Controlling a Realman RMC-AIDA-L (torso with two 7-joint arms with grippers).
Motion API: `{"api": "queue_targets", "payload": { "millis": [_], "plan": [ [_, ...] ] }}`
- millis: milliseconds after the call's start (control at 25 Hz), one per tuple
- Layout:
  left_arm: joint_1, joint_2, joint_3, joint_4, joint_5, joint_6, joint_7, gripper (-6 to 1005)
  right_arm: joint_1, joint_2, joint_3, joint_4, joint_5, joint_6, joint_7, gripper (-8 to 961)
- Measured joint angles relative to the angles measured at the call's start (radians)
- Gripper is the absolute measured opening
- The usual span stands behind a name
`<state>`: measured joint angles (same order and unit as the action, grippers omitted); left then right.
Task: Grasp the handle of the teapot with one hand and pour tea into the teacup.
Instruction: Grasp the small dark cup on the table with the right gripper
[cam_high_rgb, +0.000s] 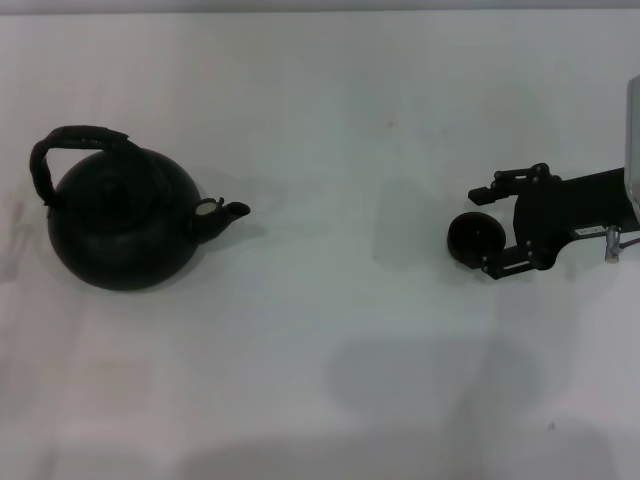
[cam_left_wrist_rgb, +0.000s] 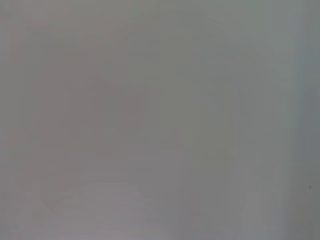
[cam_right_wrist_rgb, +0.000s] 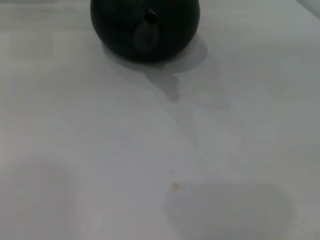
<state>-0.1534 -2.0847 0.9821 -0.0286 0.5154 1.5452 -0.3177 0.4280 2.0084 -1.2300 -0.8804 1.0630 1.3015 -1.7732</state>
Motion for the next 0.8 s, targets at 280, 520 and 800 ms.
{"api": "queue_targets", "payload": {
  "millis": [280,520,800],
  "plan": [
    [-0.002,0.0,0.0,-0.002,0.0,0.001,0.003,789,0.0,0.001,-0.002,0.003,-0.014,-0.011,0.003,849],
    [-0.005,0.0,0.0,-0.002,0.0,0.001,0.003,790,0.0,0.001,-0.002,0.019,-0.015,-0.02,0.003,850],
    [-0.007,0.0,0.0,-0.002,0.0,0.001,0.003,790,0.003,0.001,-0.026,0.029,-0.015,-0.049,-0.002,848]
  ]
}}
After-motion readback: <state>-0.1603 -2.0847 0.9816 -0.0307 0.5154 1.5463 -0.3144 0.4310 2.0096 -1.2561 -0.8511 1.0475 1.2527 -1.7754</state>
